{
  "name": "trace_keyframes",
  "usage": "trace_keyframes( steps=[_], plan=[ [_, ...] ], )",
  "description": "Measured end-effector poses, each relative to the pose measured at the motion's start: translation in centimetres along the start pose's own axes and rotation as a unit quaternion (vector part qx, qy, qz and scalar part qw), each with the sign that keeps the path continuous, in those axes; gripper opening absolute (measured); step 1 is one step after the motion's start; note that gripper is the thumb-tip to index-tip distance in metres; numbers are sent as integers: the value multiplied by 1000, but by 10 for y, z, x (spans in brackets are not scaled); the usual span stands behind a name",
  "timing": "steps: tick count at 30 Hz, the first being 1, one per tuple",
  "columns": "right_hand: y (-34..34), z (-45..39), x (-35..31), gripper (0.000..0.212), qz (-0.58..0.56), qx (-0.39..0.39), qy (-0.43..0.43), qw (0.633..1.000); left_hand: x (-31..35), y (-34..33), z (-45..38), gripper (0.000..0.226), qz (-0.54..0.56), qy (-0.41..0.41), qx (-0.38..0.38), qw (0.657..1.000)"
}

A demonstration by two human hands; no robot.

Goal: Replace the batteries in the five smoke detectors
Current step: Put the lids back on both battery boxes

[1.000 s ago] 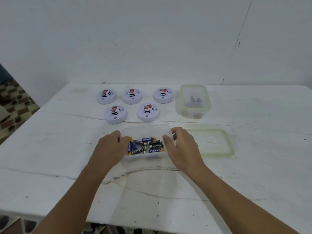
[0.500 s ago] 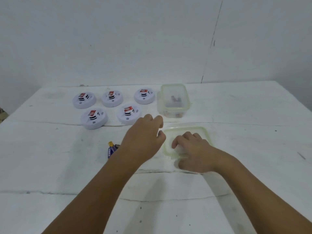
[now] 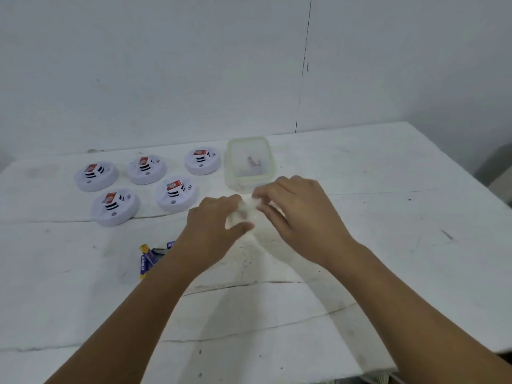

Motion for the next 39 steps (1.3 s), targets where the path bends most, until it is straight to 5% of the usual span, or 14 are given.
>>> trace_keyframes(
  steps=[3,7,10,13,17,23,39],
  plan=[
    [15,-10,0,25,2,88,-25,996,0,17,-2,24,142,34,35,989],
    [15,0,27,56,-128,162,-239,949,-4,37,0,23,335,97,46,936],
    [-24,11,39,59,-288,82,-389,871,-25,52,7,18,436,175,57,881],
    [-57,14,20,51,-401,-4,-418,815,-50,62,22,18,485,234,63,840],
    [-81,12,4,32,-470,-15,-473,745,-84,84,50,19,463,284,98,834],
    [-114,14,-29,20,-451,-93,-451,765,-139,117,99,49,288,345,268,852],
    [-128,28,-33,17,-378,-78,-444,809,-157,94,130,22,240,358,319,844]
  ],
)
Point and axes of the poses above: each hand's wrist, its own z-axis away from the middle knuckle, its own y-axis out of the back of the hand, x = y × z, the point moved 9 cm from there along -z, towards the middle knuckle, and after that the axes turned 8 degrees about x, right-handed, at the moved point
